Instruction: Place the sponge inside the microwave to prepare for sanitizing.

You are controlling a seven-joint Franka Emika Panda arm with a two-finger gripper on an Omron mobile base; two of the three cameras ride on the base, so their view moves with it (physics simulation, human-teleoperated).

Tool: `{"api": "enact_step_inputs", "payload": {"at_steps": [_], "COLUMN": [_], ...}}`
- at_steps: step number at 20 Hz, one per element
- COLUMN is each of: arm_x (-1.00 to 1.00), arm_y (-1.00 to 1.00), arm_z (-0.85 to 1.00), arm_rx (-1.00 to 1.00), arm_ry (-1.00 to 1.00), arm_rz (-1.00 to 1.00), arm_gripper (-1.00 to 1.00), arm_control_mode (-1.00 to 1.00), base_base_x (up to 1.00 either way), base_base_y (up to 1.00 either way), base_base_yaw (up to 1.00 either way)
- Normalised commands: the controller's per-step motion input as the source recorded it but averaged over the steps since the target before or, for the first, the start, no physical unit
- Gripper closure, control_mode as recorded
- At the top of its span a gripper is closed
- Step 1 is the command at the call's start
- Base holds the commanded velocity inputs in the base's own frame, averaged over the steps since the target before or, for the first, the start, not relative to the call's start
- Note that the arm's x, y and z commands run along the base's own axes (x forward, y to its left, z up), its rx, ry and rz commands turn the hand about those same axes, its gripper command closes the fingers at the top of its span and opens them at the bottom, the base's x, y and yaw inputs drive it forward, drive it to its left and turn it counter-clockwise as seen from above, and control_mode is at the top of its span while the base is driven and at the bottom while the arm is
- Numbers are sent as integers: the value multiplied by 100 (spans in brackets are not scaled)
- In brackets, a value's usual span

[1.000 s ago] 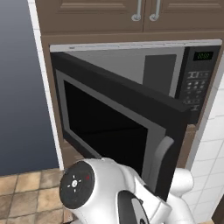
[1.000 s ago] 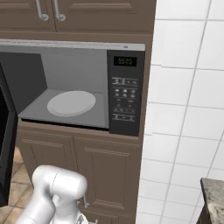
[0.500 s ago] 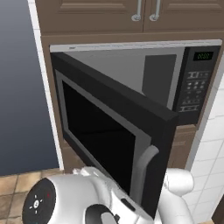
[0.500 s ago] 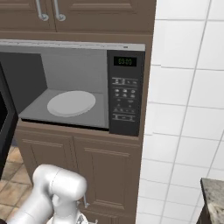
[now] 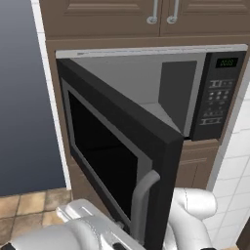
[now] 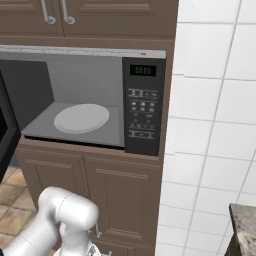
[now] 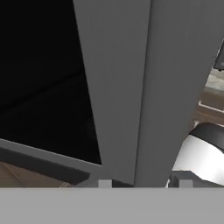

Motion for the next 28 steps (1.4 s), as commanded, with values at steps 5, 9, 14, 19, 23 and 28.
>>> {"api": "enact_step_inputs", "payload": {"at_steps": [5,9,14,19,23,28], "arm_x": [8,15,8,0,-7,-15], "arm_y": [41,40,13,2,6,42], "arm_z": [-6,0,0,0,0,2], "arm_rx": [0,0,0,0,-1,-12], "arm_ry": [0,0,0,0,5,9], "arm_rz": [0,-1,0,0,0,0], "arm_gripper": [-100,-100,-100,-100,-100,-100], "arm_control_mode": [-100,-100,-100,-100,-100,-100], "base_base_x": [0,0,0,0,0,0], "base_base_y": [0,0,0,0,0,0], "base_base_yaw": [0,0,0,0,0,0]}}
